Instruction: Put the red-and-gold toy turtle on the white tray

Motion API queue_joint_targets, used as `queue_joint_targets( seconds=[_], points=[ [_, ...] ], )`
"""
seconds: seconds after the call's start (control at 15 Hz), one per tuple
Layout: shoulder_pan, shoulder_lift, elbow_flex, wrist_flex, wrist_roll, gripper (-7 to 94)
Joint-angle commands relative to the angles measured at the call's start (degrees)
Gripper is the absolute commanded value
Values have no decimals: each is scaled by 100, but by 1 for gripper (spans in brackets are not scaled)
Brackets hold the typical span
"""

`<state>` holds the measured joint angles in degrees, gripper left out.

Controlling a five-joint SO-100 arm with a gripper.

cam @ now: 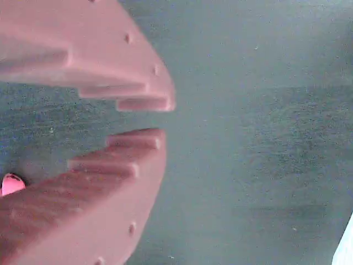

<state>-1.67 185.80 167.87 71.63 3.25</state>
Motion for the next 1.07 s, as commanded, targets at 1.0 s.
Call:
queue_joint_targets(
  seconds=[1.0],
  points=[
    [1169,-4904,-2733,-1679,1397,0]
  ],
)
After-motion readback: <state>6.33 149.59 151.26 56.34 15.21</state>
